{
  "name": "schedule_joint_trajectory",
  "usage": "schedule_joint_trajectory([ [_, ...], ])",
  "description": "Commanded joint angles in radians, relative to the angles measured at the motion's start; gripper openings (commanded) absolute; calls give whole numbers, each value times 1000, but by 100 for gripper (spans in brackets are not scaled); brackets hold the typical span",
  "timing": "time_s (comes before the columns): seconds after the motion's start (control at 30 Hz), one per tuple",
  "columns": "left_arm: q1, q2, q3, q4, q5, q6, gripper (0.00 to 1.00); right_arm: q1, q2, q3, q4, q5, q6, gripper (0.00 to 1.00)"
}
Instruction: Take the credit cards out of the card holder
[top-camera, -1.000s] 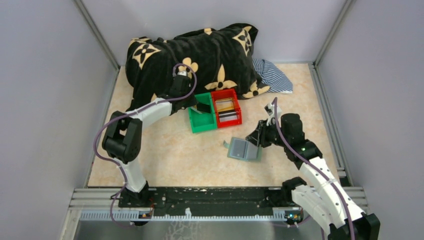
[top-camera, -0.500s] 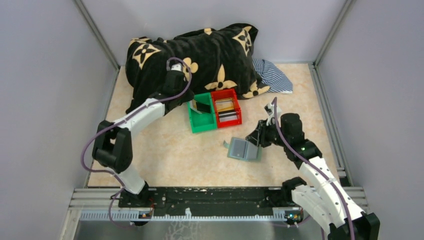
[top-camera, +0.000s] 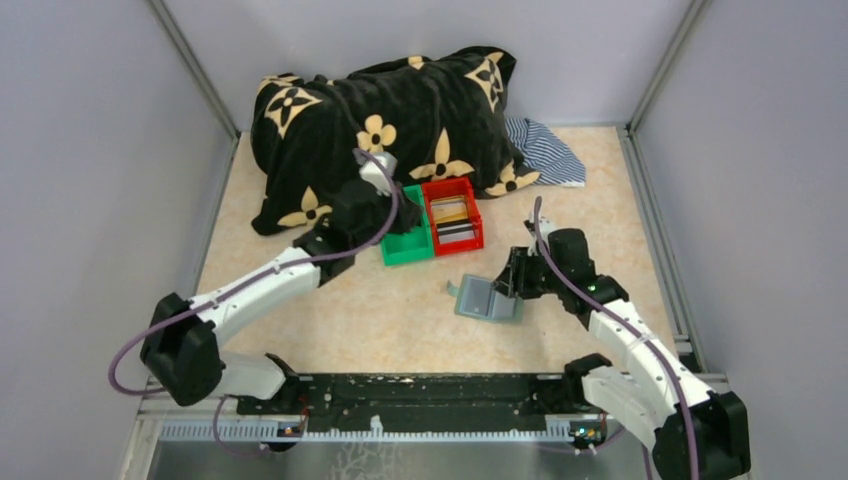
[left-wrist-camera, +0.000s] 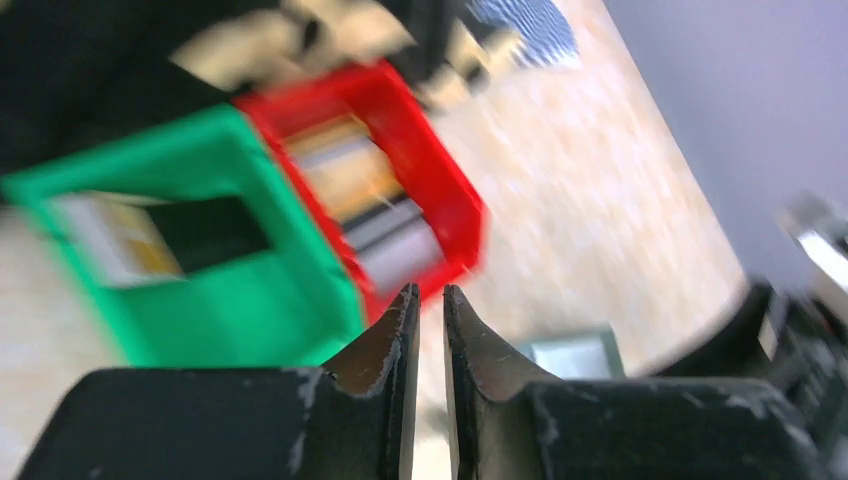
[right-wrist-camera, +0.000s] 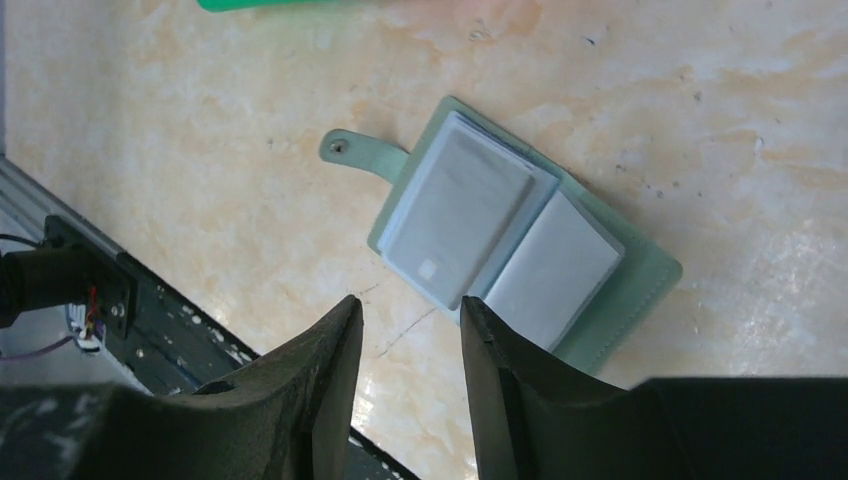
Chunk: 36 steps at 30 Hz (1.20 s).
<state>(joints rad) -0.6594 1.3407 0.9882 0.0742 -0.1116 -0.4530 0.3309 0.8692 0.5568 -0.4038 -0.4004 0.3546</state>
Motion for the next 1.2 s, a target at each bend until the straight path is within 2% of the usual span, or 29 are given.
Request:
schedule_joint_trajectory([
  [0.0, -176, 64, -65, 134, 77, -3, 21, 0, 12, -45, 72, 78, 106, 41],
  [0.1, -252, 115, -81, 205, 65, -40, 20, 0, 7, -94, 112, 86, 173, 40],
  [0.4, -263, 250, -154, 278, 158, -147, 18, 0, -1, -227, 173, 88, 205, 36],
  [0.73, -264, 406, -128, 240, 203, -173, 18, 0, 50, -284, 243, 129, 251, 35],
  [0.87, -271, 436, -111, 248, 228, -183, 17, 0, 76, -291, 264, 136, 254, 24],
  [1.17, -301, 498, -48, 212, 228, -180, 17, 0, 111, -294, 293, 135, 247, 23],
])
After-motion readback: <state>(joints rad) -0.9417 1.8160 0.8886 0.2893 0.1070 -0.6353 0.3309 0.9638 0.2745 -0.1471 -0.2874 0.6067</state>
